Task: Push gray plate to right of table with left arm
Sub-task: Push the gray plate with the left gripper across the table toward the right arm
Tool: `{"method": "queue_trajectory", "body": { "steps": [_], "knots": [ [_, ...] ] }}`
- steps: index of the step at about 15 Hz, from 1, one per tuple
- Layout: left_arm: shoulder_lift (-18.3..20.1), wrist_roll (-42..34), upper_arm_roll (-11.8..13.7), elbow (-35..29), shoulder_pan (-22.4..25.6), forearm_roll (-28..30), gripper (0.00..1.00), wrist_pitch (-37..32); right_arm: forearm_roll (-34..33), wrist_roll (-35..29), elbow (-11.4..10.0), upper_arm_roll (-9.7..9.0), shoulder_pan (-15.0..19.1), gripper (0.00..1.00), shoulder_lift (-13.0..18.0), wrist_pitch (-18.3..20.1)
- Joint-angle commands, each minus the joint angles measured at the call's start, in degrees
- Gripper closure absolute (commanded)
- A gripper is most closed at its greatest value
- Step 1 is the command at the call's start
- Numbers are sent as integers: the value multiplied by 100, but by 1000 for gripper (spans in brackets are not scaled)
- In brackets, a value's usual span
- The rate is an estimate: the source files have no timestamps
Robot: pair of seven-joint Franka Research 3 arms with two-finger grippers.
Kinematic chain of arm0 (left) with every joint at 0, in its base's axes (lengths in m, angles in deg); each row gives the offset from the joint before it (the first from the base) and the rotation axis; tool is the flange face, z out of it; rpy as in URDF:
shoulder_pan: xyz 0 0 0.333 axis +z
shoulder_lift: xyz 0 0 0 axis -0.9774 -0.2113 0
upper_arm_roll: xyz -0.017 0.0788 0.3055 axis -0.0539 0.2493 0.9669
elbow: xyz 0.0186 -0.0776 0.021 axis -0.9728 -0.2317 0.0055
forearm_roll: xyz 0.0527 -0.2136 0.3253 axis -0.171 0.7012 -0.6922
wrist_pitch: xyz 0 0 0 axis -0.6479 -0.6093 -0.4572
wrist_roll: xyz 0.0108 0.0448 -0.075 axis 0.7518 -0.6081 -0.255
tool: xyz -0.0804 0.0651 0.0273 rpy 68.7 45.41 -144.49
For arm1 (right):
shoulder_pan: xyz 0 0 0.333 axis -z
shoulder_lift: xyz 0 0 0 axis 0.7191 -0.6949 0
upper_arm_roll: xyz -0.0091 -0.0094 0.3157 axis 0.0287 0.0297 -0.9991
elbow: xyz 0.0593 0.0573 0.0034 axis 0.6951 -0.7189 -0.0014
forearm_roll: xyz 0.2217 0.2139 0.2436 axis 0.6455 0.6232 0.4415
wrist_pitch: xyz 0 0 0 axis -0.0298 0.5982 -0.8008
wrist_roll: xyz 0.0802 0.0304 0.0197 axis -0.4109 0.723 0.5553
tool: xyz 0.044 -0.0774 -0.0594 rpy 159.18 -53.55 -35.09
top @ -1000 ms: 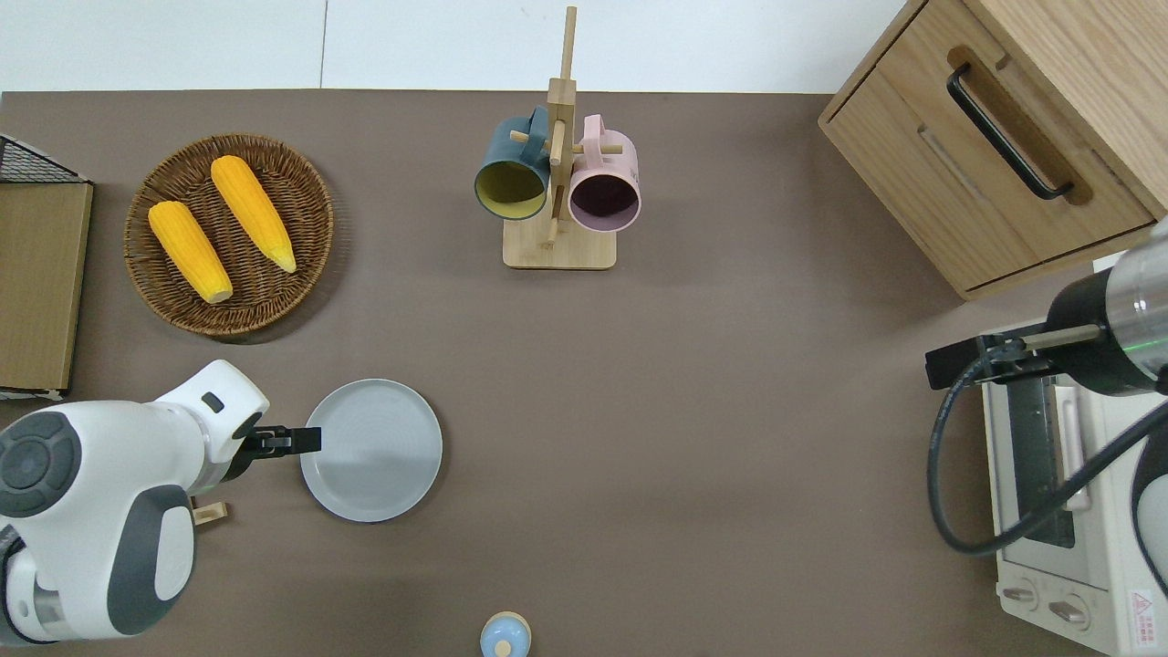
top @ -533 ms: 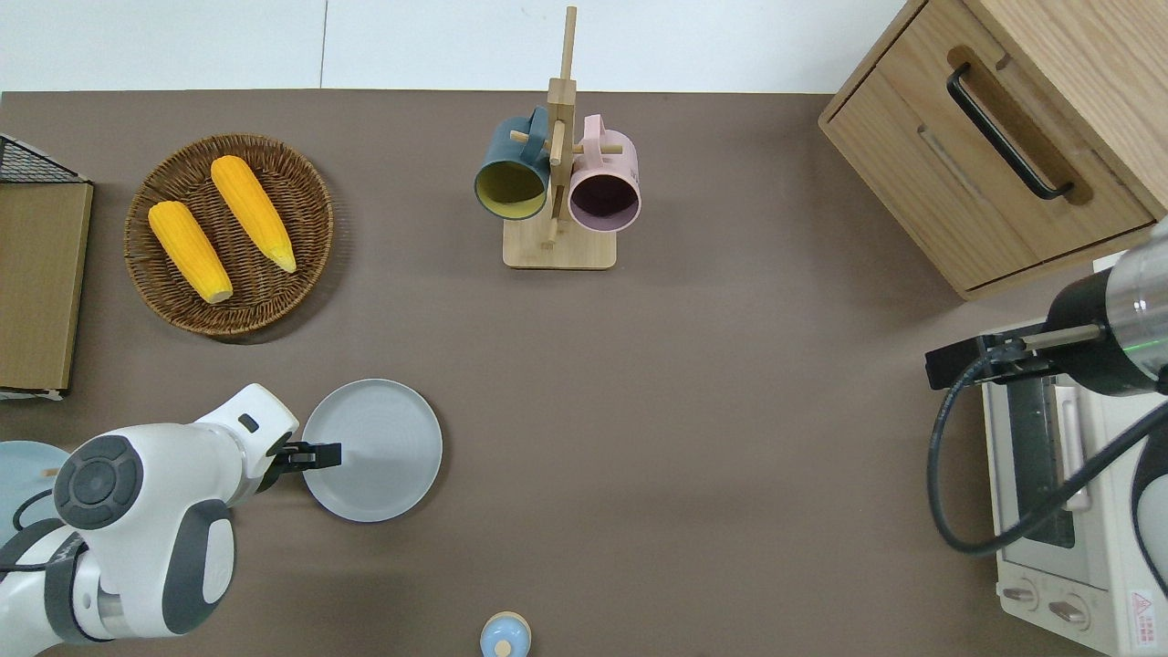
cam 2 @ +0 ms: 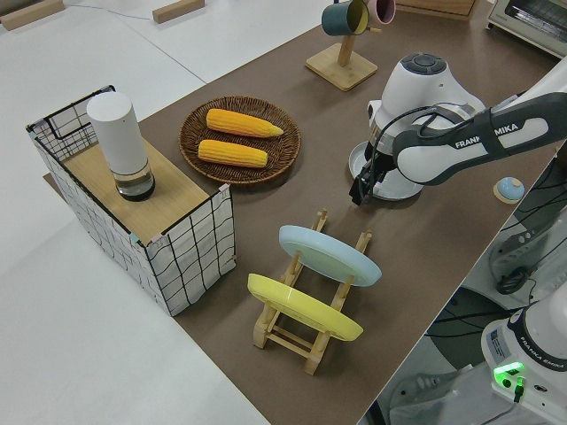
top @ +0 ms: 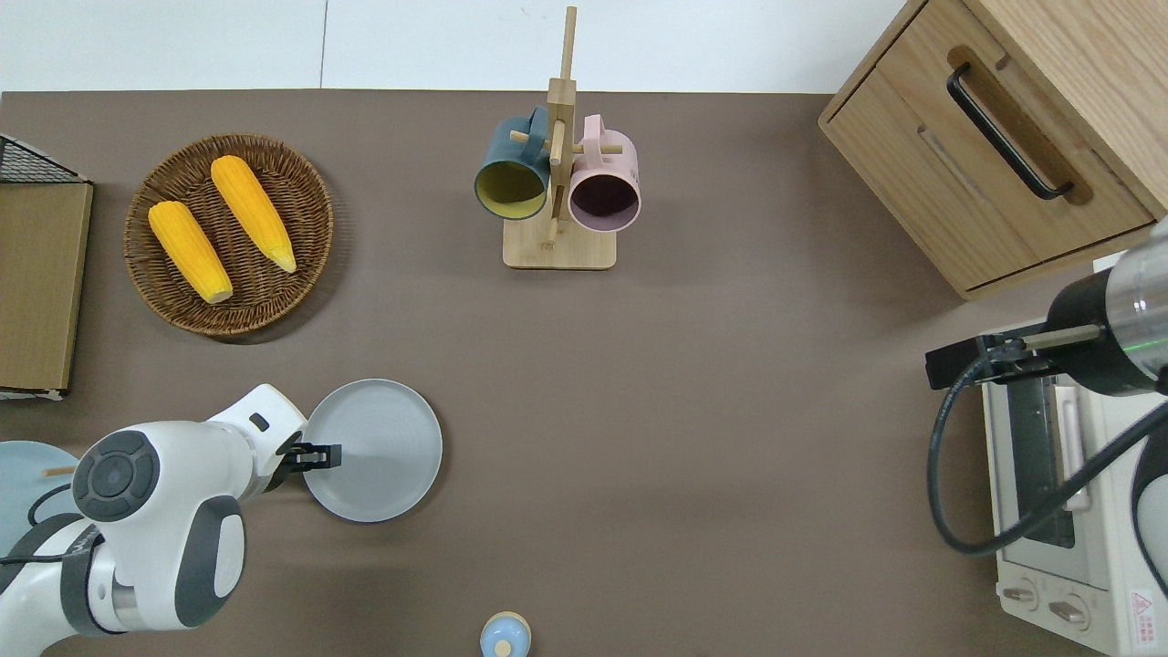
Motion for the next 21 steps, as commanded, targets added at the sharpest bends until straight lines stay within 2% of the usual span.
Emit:
{"method": "queue_trajectory", "body": {
  "steps": [1, 6, 8, 11, 14, 18, 19, 21],
  "knots": [
    [7, 84, 46, -60, -80, 21, 1000, 133, 46, 6, 5, -32, 63, 17, 43, 69],
    [-11, 93, 46, -51, -80, 21, 1000, 142, 46, 6, 5, -23, 63, 17, 43, 69],
    [-133, 102, 38, -16, -115, 90, 1000, 151, 46, 15, -3, -32, 63, 17, 43, 69],
    [-195, 250, 38, 36, -483, 424, 1000, 195, 46, 15, -3, -32, 63, 17, 43, 69],
    [-370, 969, 38, 238, -1071, 434, 1000, 186, 46, 15, -3, -32, 63, 17, 43, 69],
    [-985, 2270, 12, 826, -2161, 442, 1000, 186, 46, 15, -3, -32, 63, 17, 43, 69],
    [-1134, 2525, -41, 976, -2320, 451, 1000, 186, 46, 15, 5, -32, 63, 17, 43, 69],
    [-1433, 3017, -339, 1336, -2488, 521, 1000, 186, 55, 15, 5, -23, 63, 17, 43, 69]
  ]
}}
